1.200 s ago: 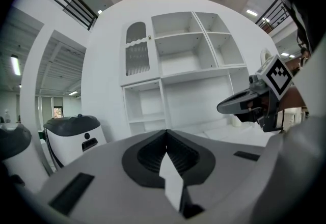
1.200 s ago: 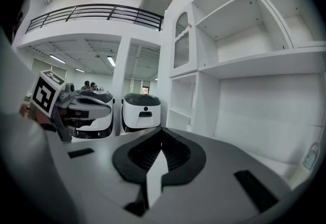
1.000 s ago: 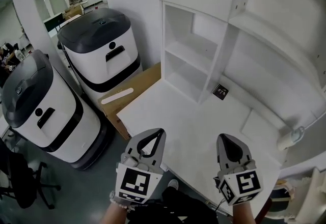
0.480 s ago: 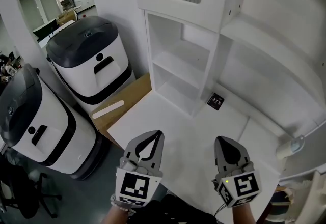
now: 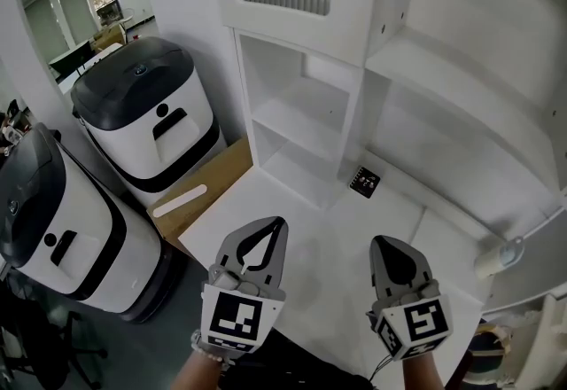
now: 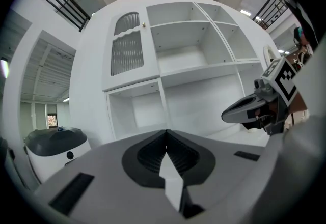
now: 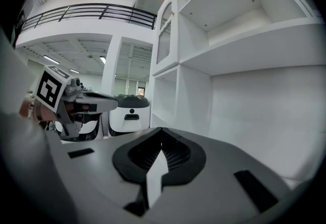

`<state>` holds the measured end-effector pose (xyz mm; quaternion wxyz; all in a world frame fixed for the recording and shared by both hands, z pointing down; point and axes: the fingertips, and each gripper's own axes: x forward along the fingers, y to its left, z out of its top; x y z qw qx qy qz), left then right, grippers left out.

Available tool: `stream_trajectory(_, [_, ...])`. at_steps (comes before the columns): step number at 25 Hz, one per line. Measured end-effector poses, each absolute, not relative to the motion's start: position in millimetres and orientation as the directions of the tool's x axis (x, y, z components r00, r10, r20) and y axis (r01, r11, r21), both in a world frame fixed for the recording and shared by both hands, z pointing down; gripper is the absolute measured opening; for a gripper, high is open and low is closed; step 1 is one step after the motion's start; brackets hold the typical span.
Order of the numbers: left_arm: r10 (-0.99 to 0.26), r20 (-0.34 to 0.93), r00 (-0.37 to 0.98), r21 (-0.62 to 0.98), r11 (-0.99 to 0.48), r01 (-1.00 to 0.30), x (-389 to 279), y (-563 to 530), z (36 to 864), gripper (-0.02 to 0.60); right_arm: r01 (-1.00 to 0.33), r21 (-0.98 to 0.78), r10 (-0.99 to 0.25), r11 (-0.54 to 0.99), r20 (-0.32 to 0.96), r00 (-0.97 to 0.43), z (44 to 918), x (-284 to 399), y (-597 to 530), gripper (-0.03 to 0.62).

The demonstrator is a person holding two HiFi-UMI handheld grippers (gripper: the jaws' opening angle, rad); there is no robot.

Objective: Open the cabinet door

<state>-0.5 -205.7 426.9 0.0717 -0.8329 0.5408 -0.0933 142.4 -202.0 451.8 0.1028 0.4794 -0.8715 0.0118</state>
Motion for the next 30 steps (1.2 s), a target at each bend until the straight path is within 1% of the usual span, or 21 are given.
stream_trajectory(5, [-0.894, 0.063, 0.444, -0.207, -0.447, -0.87, 9, -218, 419, -0.002, -0.854, 0.051, -0.846, 0.518, 0.178, -0.503, 443, 149, -208, 0.002])
stream_trajectory(15, [-0.852, 0.039, 0.521, -0.221, -0.516, -0.827, 13, -233, 400, -0.002, -0.886, 0.1, -0.889, 0.452, 0.138, -0.437, 418, 146, -219, 0.002])
stream_trajectory(30, [-0.813, -0.039, 0.58, -0.256, -0.553, -0.793, 9, -252, 357, -0.002, -0.875, 0.151, -0.887, 0.46, 0.1, -0.45, 379, 121, -227, 0.002])
